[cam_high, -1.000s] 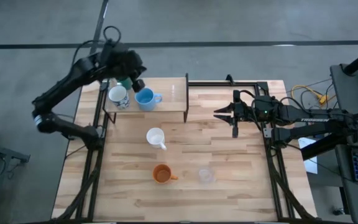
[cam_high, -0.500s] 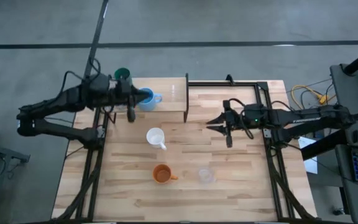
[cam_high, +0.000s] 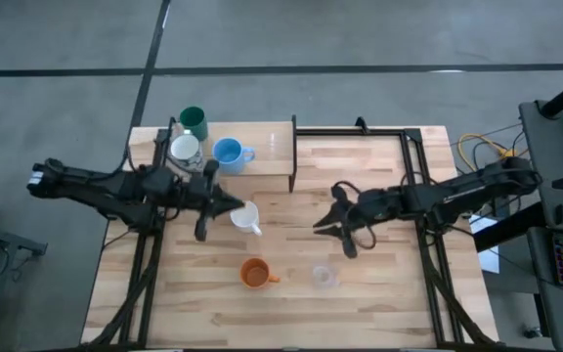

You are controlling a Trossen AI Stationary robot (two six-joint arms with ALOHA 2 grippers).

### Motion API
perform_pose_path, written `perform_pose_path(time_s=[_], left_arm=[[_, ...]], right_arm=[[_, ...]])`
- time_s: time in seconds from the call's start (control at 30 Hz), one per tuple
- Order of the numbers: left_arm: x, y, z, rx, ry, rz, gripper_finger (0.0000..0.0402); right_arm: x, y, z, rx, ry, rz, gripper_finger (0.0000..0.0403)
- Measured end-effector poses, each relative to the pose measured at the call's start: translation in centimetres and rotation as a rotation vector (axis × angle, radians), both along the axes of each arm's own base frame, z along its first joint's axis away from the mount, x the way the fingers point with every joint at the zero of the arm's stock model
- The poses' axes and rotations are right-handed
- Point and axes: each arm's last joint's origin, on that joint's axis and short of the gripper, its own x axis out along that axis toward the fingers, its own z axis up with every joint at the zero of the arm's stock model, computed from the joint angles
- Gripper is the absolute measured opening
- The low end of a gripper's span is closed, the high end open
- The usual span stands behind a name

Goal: Stack small to large cups/mugs on shelf
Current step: Put the white mug on the shelf

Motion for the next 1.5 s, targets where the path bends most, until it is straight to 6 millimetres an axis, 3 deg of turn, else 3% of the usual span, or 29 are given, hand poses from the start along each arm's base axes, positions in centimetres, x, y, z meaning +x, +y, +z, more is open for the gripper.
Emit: perform_pose_path(time_s=[0.23, 0.4, 0.6, 1.0, 1.5], left_arm=[[-0.7, -3.9, -1.0, -0.004, -0.153, -0.208, 0.0000], [-1.9, -5.1, -2.0, 0.046, -0.256, -0.272, 0.0000], [-3.3, -4.6, -3.4, 0.116, -0.298, -0.238, 0.0000], [-5.9, -3.1, -6.2, 0.227, -0.351, -0.185, 0.0000], [-7.2, -2.4, -7.6, 0.236, -0.401, -0.175, 0.0000]], right_arm=[[1.6, 3.0, 0.0, -0.083, 0.118, -0.006, 0.0068], [3.8, 3.9, -0.1, -0.107, 0.144, -0.015, 0.0068], [7.5, 4.0, -0.1, -0.168, 0.179, -0.007, 0.0068], [14.1, 2.3, -0.8, -0.209, 0.233, 0.035, 0.0068], [18.8, 1.2, -3.9, -0.248, 0.225, 0.047, 0.0068]])
